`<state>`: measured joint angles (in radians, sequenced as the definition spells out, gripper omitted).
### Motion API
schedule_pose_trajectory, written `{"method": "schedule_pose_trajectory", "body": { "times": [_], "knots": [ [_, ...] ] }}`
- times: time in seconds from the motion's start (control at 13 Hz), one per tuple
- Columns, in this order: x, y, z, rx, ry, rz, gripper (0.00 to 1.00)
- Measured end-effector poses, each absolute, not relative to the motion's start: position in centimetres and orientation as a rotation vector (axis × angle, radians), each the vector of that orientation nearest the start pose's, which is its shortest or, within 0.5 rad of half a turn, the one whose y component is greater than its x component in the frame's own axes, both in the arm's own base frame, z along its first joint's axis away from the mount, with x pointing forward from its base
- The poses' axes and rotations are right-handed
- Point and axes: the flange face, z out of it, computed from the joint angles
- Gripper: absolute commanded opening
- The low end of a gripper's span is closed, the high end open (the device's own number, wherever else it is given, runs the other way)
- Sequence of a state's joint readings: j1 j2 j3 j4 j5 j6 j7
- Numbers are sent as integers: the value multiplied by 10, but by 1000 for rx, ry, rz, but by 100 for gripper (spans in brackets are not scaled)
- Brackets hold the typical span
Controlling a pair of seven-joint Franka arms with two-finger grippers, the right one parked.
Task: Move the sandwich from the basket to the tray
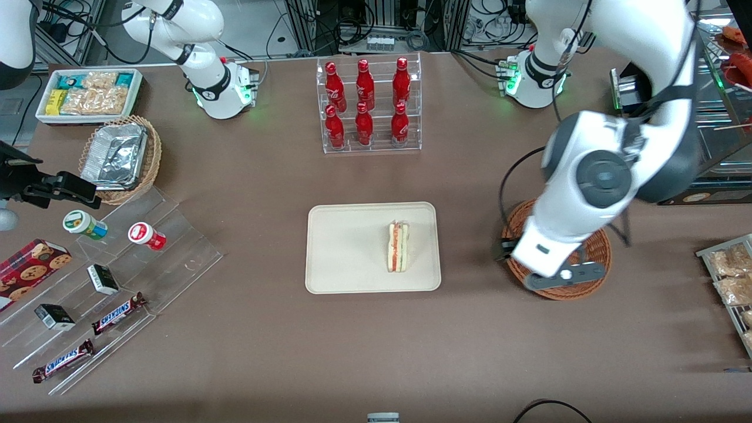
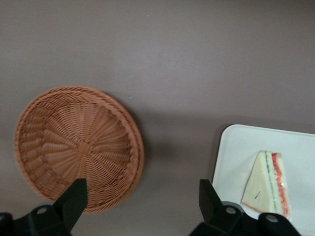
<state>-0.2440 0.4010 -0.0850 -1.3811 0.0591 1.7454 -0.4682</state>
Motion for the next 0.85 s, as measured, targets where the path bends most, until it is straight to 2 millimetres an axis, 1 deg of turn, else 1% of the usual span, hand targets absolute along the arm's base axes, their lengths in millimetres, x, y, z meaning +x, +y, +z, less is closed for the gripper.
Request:
{"method": "schedule_pose_trajectory", "body": {
  "times": [0.23,0.38,0.46,0.54,0.62,0.77,0.85],
  "knots": [
    [630,-138,527,-3112,-136,142,100],
    [612,-93,563,-3129,-107,202,100],
    [602,-77,578,-3129,-101,223,100],
    [591,-65,593,-3127,-102,245,100],
    [580,-57,605,-3124,-109,266,100],
    [560,-53,625,-3114,-116,299,100],
    [551,-53,632,-3107,-115,327,100]
  ]
}}
